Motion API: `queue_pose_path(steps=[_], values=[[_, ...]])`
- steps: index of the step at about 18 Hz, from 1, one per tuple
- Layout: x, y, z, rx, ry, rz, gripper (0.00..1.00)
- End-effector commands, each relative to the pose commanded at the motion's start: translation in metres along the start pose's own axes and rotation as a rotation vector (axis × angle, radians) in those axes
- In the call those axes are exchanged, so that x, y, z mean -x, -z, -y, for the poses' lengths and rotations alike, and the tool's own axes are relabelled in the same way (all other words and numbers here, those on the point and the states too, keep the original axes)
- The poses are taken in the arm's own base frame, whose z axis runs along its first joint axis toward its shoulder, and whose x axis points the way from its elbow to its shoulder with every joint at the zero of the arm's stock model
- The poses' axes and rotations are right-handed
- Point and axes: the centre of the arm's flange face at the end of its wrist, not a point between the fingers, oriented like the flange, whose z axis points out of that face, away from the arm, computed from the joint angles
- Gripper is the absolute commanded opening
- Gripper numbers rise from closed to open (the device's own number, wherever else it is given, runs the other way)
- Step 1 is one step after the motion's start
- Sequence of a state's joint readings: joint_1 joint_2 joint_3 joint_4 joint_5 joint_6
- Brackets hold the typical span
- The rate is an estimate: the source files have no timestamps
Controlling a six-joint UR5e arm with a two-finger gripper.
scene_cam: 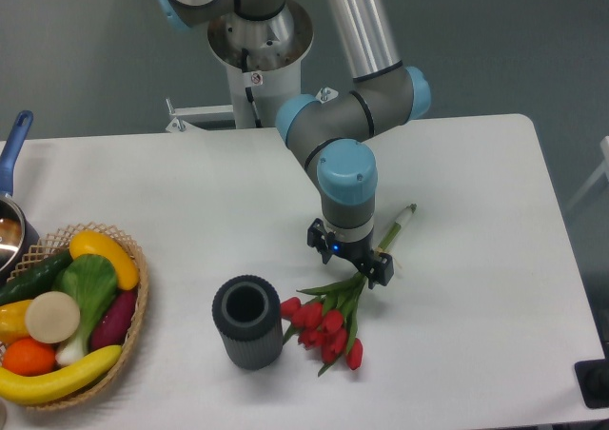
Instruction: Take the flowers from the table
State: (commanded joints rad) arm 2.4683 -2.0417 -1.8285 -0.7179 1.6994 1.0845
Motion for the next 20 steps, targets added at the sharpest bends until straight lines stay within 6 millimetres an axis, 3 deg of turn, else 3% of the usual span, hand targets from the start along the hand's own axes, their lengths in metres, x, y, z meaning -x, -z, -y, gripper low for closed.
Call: queue_pose_path(steps=[4,5,10,14,20], values=[[0.002,0.002,0.002,0.027,-0.008,0.022,0.07],[0.001,0.004,0.003,0.026,-0.01,0.022,0.01],[-0.001,0.01,0.008,0.016,-0.005,0.027,0.0],[0.008,0.044,0.004,-0.034,0.025,0.069,0.0],[0.039,0.074,-0.005,-0.107,0.105,0.047,0.0]])
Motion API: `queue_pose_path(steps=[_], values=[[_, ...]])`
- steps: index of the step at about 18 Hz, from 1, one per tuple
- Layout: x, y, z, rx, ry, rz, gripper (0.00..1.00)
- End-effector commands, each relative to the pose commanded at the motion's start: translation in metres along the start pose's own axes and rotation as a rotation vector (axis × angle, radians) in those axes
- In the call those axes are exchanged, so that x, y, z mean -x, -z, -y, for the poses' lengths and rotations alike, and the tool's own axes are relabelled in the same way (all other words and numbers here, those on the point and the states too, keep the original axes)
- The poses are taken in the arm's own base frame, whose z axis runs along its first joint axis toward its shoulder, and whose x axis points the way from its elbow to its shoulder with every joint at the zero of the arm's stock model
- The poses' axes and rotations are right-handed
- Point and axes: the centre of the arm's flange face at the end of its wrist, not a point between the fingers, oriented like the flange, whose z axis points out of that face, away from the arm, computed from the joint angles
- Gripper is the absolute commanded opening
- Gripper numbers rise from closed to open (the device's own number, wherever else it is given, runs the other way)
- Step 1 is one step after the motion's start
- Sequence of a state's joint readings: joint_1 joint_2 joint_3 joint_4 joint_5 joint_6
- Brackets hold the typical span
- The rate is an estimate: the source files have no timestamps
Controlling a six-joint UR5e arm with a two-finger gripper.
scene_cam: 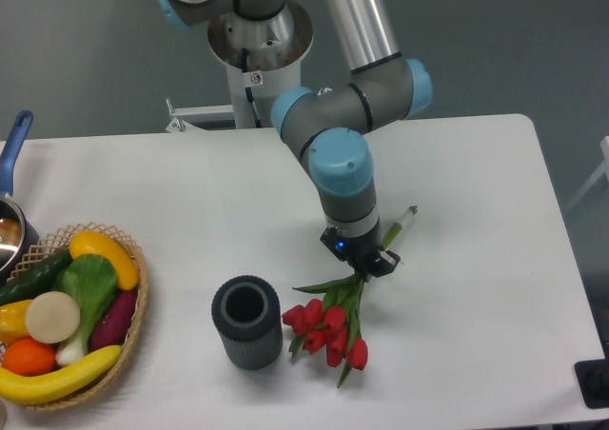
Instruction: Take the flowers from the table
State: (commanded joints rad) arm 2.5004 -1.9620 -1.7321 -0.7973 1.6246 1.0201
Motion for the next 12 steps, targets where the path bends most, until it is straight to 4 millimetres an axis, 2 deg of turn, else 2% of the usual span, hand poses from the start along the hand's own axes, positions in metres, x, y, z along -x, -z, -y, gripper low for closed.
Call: queue_pose_path(steps=[5,8,12], values=[[0.034,0.049,0.013,-0.044,0.013,-0.072,0.0],[0.047,0.064,0.021,-0.02,0.006,-0.111,0.0],[0.052,0.067,0.025,-0.014,0.001,-0.122,0.0]])
